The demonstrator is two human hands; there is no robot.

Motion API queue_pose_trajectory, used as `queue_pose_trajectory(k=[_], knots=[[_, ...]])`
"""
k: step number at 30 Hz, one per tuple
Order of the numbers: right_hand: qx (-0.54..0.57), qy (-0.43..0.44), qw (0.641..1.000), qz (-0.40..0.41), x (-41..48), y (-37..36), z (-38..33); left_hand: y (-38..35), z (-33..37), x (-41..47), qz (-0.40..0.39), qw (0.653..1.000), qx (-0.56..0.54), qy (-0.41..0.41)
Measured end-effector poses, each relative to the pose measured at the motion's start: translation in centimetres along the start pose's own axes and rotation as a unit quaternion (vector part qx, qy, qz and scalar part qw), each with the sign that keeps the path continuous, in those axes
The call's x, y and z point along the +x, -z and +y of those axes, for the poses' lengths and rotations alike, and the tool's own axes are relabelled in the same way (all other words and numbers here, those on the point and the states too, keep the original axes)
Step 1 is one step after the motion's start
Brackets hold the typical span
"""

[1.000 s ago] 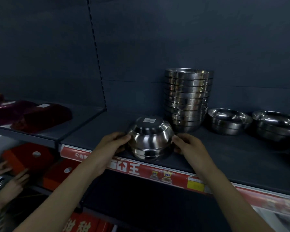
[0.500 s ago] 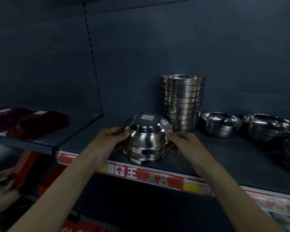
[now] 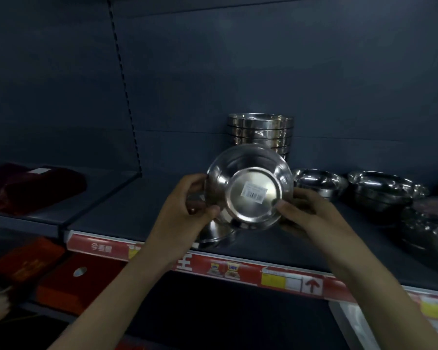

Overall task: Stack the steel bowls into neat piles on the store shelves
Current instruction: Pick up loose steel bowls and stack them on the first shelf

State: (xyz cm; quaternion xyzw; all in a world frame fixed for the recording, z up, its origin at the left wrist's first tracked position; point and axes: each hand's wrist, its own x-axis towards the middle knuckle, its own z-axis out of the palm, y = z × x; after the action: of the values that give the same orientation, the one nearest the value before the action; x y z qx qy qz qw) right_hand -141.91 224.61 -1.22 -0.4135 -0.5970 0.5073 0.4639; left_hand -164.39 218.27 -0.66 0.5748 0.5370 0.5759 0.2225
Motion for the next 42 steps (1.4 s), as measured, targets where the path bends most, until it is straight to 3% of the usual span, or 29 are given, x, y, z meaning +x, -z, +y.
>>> queue_pose_trajectory(k=[11,22,30,37,42], knots=[[-0.068,0.084,0.994,0.006,-2.0,4.8,1.4,-4.9,-0.9,-0.6,-0.045,0.999,-0.003,0.021],[0.048,0.003,0.997,-0.059,-1.3,6.9,3.6,-6.2,-3.1,-1.1,-0.082,0.997,0.015,0.005],[0.018,0.005,0.999,-0.043,-0.7,7.4,4.2,-6.7,-3.4,-1.7,-0.090,0.995,-0.008,0.028],[0.061,-0.025,0.990,-0.128,-1.2,8.1,4.0,-6.6,-2.1,-1.8,-0.116,0.987,-0.020,0.114],[0.025,-0.013,0.994,-0.106,-1.3,7.8,2.4,-6.6,-0.9,-1.4,-0.100,0.989,-0.026,0.102]])
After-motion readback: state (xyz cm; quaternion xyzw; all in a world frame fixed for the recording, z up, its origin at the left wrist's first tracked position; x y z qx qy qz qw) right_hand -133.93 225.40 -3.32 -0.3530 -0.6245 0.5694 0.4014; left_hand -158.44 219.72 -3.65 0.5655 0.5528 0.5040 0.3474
